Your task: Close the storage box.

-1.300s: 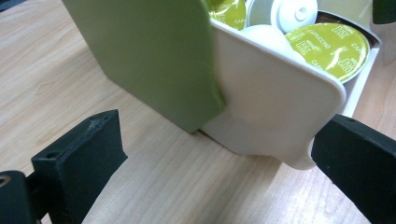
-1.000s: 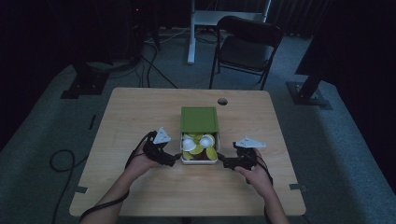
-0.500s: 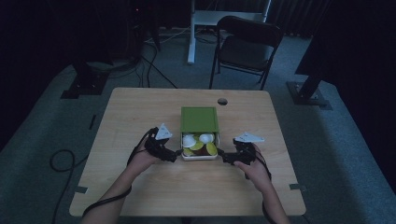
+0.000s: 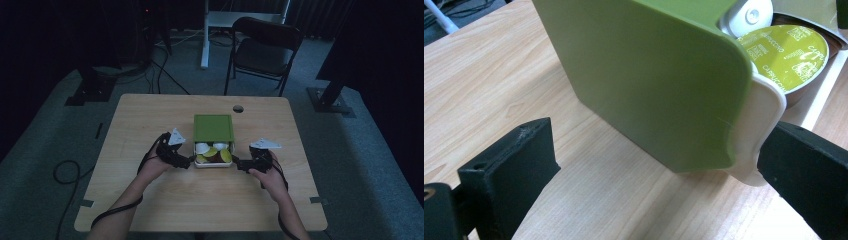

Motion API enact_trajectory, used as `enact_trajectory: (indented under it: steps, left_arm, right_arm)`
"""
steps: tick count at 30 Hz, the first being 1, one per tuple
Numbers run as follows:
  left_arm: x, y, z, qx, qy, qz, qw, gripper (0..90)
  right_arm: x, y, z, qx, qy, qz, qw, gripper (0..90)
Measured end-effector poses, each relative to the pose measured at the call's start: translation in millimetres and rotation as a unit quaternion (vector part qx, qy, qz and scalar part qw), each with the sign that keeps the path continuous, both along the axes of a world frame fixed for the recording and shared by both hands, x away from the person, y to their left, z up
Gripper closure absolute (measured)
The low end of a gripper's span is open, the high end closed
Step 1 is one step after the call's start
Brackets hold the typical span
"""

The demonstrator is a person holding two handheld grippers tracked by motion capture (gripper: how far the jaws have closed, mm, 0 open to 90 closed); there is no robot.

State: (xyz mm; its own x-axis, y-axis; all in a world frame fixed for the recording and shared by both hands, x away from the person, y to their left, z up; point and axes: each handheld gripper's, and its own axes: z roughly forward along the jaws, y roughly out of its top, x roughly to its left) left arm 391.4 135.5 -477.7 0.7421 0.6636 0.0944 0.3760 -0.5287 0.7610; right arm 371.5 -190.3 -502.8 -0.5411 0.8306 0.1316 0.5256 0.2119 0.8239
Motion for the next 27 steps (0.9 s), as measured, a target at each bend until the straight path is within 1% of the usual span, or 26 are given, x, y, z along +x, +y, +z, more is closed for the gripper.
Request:
enact_trajectory:
  steps: [6, 14, 22, 25, 27]
  left_arm:
    - [2.2, 1.0, 1.7, 0.000, -0.002, 0.003, 1.0000, 2.4]
    - [7.3, 0.7, 2.9, -0.001, -0.002, 0.014, 0.9999, 2.4]
    - [8.0, -0.2, 3.8, -0.003, 0.000, 0.019, 0.9998, 2.3]
    - [7.7, -2.4, 4.7, -0.001, -0.005, 0.023, 0.9997, 2.4]
    - [7.7, -2.9, 4.8, -0.001, -0.005, 0.025, 0.9997, 2.4]
  right_arm:
    - [2.8, 0.9, 0.1, 0.000, 0.001, -0.006, 1.0000, 11.5]
    - [7.6, 2.5, 0.0, 0.003, 0.004, -0.016, 0.9999, 11.5]
    - [9.5, 3.2, 0.4, 0.004, 0.008, -0.022, 0.9997, 10.9]
    - [9.8, 4.5, 1.1, 0.002, 0.007, -0.026, 0.9996, 11.0]
    - [9.5, 4.9, 1.0, 0.001, 0.006, -0.027, 0.9996, 11.1]
